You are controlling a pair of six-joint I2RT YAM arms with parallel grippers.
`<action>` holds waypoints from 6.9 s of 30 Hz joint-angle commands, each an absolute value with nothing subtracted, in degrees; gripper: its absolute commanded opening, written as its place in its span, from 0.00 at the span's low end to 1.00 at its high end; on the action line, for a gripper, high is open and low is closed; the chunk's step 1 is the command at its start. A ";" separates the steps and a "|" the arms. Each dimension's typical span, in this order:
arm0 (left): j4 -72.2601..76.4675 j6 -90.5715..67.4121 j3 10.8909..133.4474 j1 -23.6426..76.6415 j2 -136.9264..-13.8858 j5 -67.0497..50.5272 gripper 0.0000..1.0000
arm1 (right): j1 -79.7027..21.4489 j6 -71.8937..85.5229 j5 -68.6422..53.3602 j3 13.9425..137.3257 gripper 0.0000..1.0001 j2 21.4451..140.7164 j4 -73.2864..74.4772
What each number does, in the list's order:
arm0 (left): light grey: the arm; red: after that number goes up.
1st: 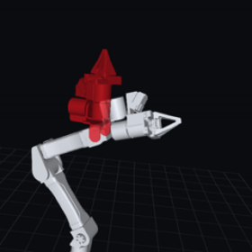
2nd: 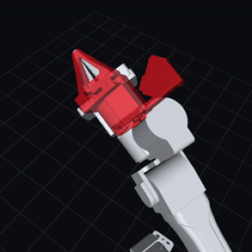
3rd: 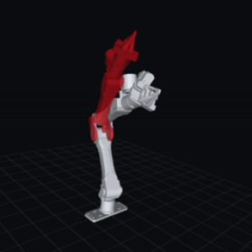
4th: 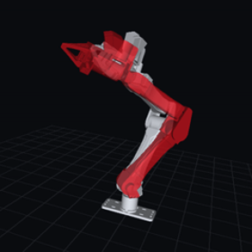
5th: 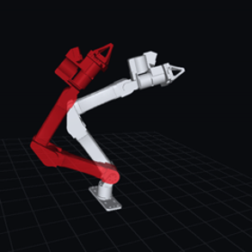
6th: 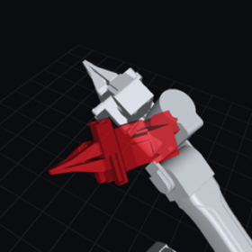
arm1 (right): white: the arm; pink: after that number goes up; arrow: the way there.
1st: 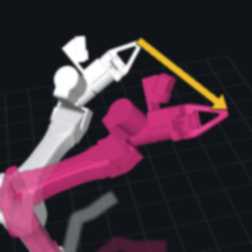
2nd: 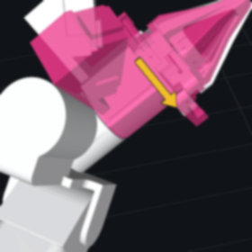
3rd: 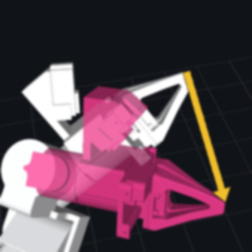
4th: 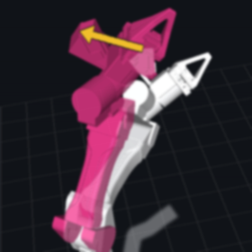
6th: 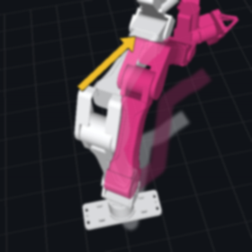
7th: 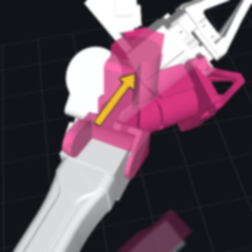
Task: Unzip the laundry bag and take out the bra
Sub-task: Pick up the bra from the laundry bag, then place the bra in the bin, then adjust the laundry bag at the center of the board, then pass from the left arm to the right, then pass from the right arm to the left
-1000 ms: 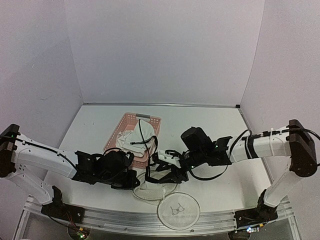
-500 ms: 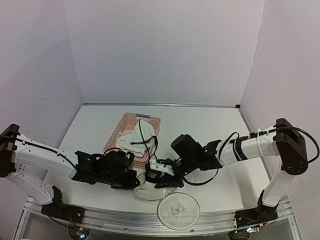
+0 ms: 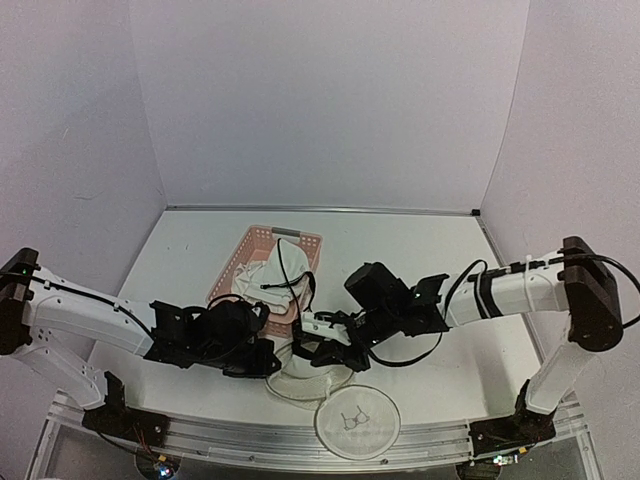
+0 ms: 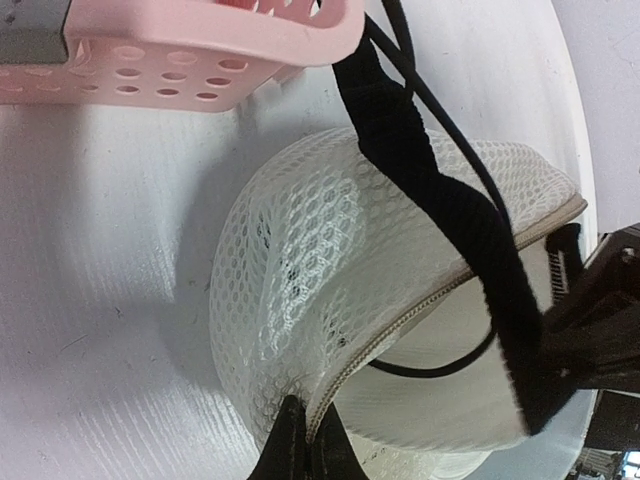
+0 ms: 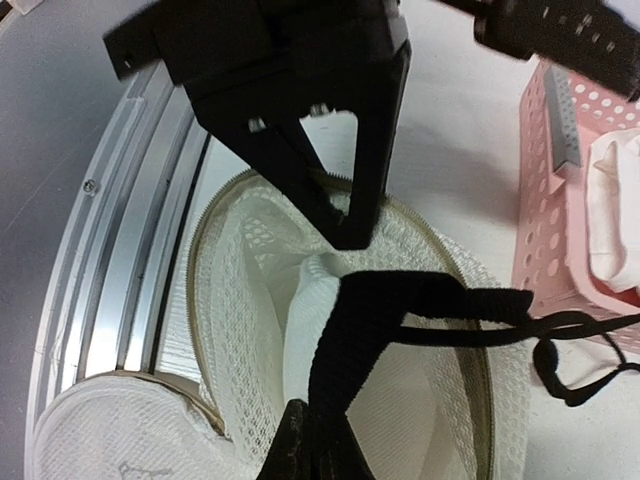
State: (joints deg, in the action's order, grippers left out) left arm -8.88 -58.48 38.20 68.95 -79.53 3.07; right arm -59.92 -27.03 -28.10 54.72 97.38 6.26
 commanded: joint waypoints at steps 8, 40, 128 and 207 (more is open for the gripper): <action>-7.80 -57.16 41.78 68.73 -79.59 2.94 0.00 | -60.03 -24.80 -24.78 58.99 0.00 83.11 6.33; -7.74 -55.13 42.36 68.66 -79.00 3.35 0.00 | -56.79 -24.16 3.51 100.35 0.00 117.87 0.45; -15.12 -33.82 77.76 54.94 -109.74 -4.37 0.00 | -53.63 60.30 -15.56 14.77 0.52 63.67 -0.30; -8.52 -9.55 67.03 85.59 -97.91 19.48 0.78 | -46.07 87.28 -15.27 22.90 0.00 62.14 -11.16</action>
State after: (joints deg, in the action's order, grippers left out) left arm -8.64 -11.22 61.58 84.36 -95.26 14.48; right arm -46.26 86.70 -16.95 22.72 64.45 -9.19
